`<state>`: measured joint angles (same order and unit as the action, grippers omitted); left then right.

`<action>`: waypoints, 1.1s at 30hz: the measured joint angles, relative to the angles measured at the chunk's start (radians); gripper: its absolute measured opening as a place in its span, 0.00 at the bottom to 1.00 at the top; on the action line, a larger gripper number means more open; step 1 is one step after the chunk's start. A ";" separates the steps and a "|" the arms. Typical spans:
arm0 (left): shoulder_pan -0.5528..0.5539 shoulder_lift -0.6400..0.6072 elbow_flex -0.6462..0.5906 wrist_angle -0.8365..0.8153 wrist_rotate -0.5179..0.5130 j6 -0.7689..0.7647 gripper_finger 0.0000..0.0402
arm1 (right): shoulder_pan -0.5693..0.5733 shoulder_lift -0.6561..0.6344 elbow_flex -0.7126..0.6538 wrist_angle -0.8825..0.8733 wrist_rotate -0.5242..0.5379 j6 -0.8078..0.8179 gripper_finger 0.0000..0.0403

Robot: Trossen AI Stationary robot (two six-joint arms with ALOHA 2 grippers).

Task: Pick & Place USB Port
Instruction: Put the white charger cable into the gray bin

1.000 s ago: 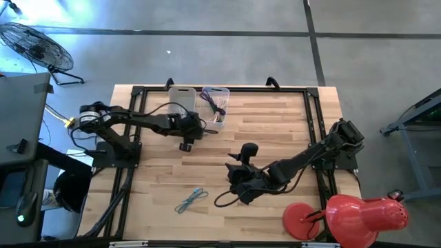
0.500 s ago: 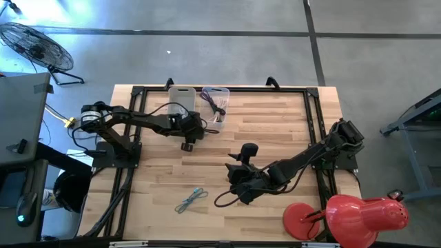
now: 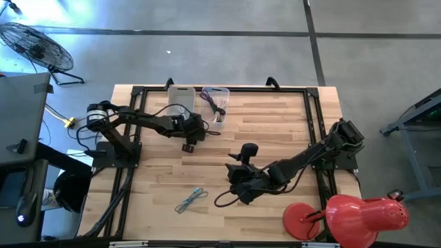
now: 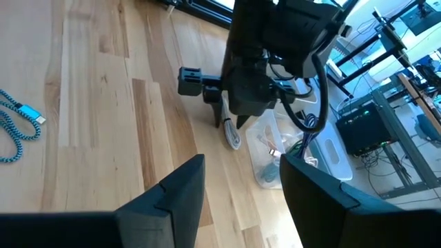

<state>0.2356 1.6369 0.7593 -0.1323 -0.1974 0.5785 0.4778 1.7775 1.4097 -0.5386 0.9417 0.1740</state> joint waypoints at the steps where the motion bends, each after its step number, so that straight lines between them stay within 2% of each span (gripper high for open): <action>1: 0.000 0.002 0.000 0.004 -0.001 0.000 0.42 | 0.000 0.000 0.000 -0.002 -0.004 0.002 0.45; 8: 0.000 0.006 0.000 0.036 -0.023 0.016 0.42 | 0.000 0.000 0.000 -0.004 -0.010 0.005 0.45; 10: 0.000 0.006 0.000 0.031 -0.022 0.043 0.38 | 0.000 0.000 0.000 -0.004 -0.010 0.005 0.45; 12: -0.001 0.006 0.000 0.025 -0.022 0.045 0.30 | 0.000 0.000 0.000 -0.004 -0.010 0.005 0.45; 15: 0.000 0.009 0.000 0.027 -0.053 0.048 0.09 | 0.000 0.000 0.000 -0.004 -0.010 0.009 0.45; 16: 0.001 0.009 0.000 0.028 -0.057 0.050 0.05 | 0.000 0.000 0.000 -0.004 -0.010 0.009 0.45; 20: -0.004 0.009 0.000 0.028 -0.087 0.048 0.03 | 0.000 0.000 0.000 -0.004 -0.010 0.010 0.45; 24: -0.039 -0.020 0.000 -0.002 -0.041 0.013 0.02 | 0.000 0.000 0.000 -0.004 -0.010 0.010 0.45; 29: -0.153 -0.072 0.060 -0.140 -0.048 -0.054 0.01 | 0.000 0.000 0.001 -0.009 -0.011 0.009 0.45; 33: -0.280 -0.123 0.143 -0.288 -0.145 -0.073 0.01 | 0.000 0.000 0.001 -0.021 -0.011 0.018 0.45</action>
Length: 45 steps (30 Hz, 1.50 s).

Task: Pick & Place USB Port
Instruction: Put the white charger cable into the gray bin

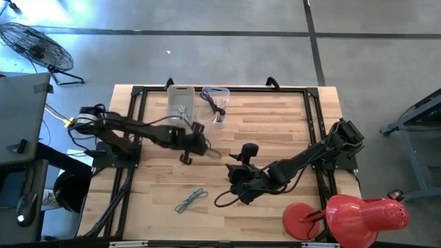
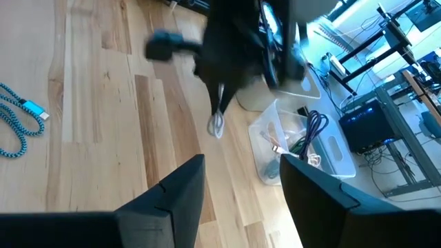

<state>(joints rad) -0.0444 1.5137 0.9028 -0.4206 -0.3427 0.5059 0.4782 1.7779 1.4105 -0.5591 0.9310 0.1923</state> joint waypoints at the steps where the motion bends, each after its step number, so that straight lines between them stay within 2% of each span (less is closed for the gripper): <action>1: -0.032 -0.015 0.027 -0.037 -0.043 -0.002 0.01 | 0.000 0.000 0.000 -0.005 0.000 0.007 0.45; 4: -0.111 -0.059 0.123 -0.189 -0.190 0.007 0.01 | 0.000 0.000 0.000 -0.018 0.000 0.021 0.45; 7: -0.141 -0.084 0.231 -0.372 -0.314 0.010 0.01 | 0.000 0.000 0.000 -0.024 -0.011 0.035 0.45; 11: -0.126 -0.110 0.354 -0.553 -0.433 0.017 0.01 | 0.000 0.000 0.000 -0.027 -0.029 0.042 0.45; 14: -0.062 -0.124 0.397 -0.612 -0.487 0.052 0.01 | 0.000 0.000 0.000 -0.036 -0.027 0.056 0.45; 17: 0.061 -0.141 0.404 -0.652 -0.455 0.059 0.01 | 0.000 0.000 0.000 -0.047 -0.026 0.070 0.45; 22: 0.295 -0.139 0.352 -0.679 -0.325 0.057 0.01 | 0.000 0.000 0.000 -0.056 -0.039 0.081 0.45; 25: 0.403 -0.139 0.280 -0.613 -0.228 0.073 0.01 | 0.000 0.000 0.000 -0.059 -0.057 0.081 0.45; 28: 0.465 -0.139 0.221 -0.533 -0.129 0.120 0.01 | 0.000 0.000 0.000 -0.063 -0.067 0.081 0.45; 31: 0.494 -0.139 0.187 -0.457 -0.059 0.177 0.01 | 0.000 0.000 0.000 -0.064 -0.067 0.081 0.45; 37: 0.496 -0.139 0.175 -0.350 -0.051 0.179 0.05 | 0.000 0.000 0.000 -0.064 -0.067 0.093 0.45; 45: 0.485 -0.122 0.173 -0.419 -0.120 0.187 0.20 | 0.000 0.000 0.000 -0.064 -0.067 0.096 0.45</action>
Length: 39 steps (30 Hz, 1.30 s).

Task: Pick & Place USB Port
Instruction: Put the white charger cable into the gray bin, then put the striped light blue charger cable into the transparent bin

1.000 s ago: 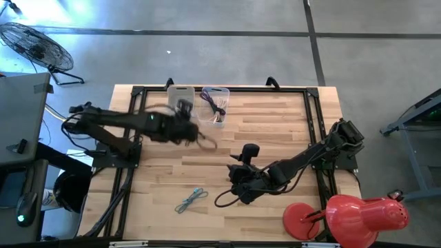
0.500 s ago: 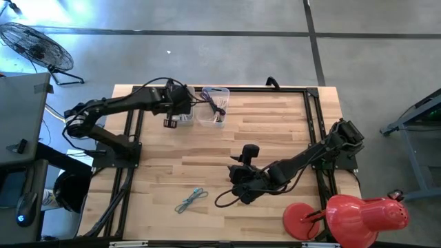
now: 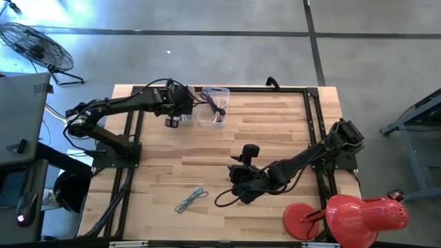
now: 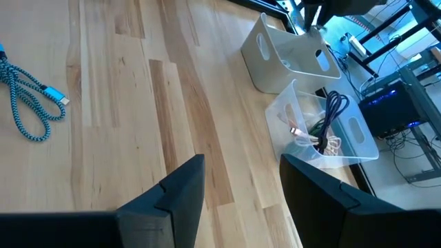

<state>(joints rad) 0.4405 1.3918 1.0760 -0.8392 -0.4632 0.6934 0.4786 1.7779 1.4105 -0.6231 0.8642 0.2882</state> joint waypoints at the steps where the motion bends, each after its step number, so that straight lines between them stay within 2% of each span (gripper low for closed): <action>1: -0.007 0.000 0.000 -0.006 -0.007 -0.001 0.22 | 0.000 0.000 0.000 0.000 0.000 0.001 0.45; 10: -0.070 0.007 0.000 0.014 -0.040 0.009 0.31 | 0.000 0.000 0.000 0.000 -0.006 0.022 0.45; 13: -0.070 0.007 0.000 0.013 -0.077 0.007 0.33 | 0.000 0.000 0.000 0.000 -0.008 0.023 0.45; 18: -0.068 0.007 0.000 -0.019 -0.073 -0.025 0.36 | 0.000 0.000 0.000 -0.001 -0.011 0.026 0.45; 22: -0.068 0.007 0.000 -0.068 0.029 -0.066 0.36 | 0.000 0.000 0.000 -0.001 -0.015 0.026 0.45; 28: -0.131 0.007 0.000 -0.215 0.287 -0.149 0.36 | 0.000 0.000 0.000 -0.002 -0.015 0.025 0.45; 33: -0.311 0.007 0.000 -0.310 0.442 -0.209 0.36 | 0.000 0.000 0.000 -0.002 -0.009 0.021 0.45; 39: -0.553 0.007 0.000 -0.297 0.519 -0.431 0.36 | 0.000 0.000 0.000 -0.001 -0.008 0.018 0.45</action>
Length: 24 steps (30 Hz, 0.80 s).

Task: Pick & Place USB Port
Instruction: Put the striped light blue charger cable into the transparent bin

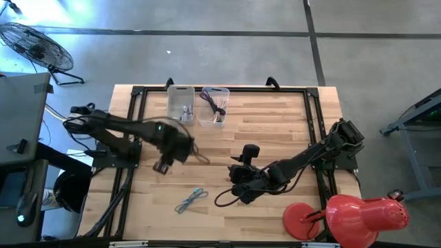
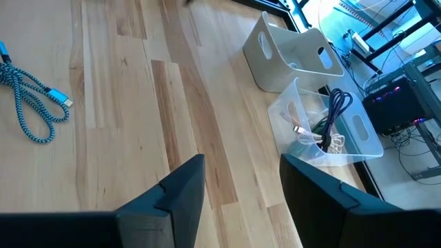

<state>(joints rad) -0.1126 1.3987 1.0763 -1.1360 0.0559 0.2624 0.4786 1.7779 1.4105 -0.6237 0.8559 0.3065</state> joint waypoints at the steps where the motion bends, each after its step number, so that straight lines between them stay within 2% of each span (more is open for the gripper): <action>1: -0.037 0.000 0.000 0.013 0.001 -0.039 0.36 | 0.000 0.000 0.000 0.001 0.000 0.000 0.45; 12: -0.348 0.000 0.000 0.329 -0.107 -0.442 0.36 | 0.000 0.000 0.000 0.007 0.000 -0.004 0.45; 19: -0.480 0.035 0.001 0.380 -0.173 -0.581 0.36 | 0.000 0.000 0.000 0.007 -0.031 -0.010 0.45; 24: -0.512 0.123 0.000 0.387 -0.184 -0.608 0.36 | 0.000 0.000 0.000 0.007 -0.067 0.006 0.45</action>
<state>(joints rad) -0.6247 1.5219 1.0767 -0.7492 -0.1282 -0.3454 0.4786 1.7779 1.4105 -0.6162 0.7892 0.3124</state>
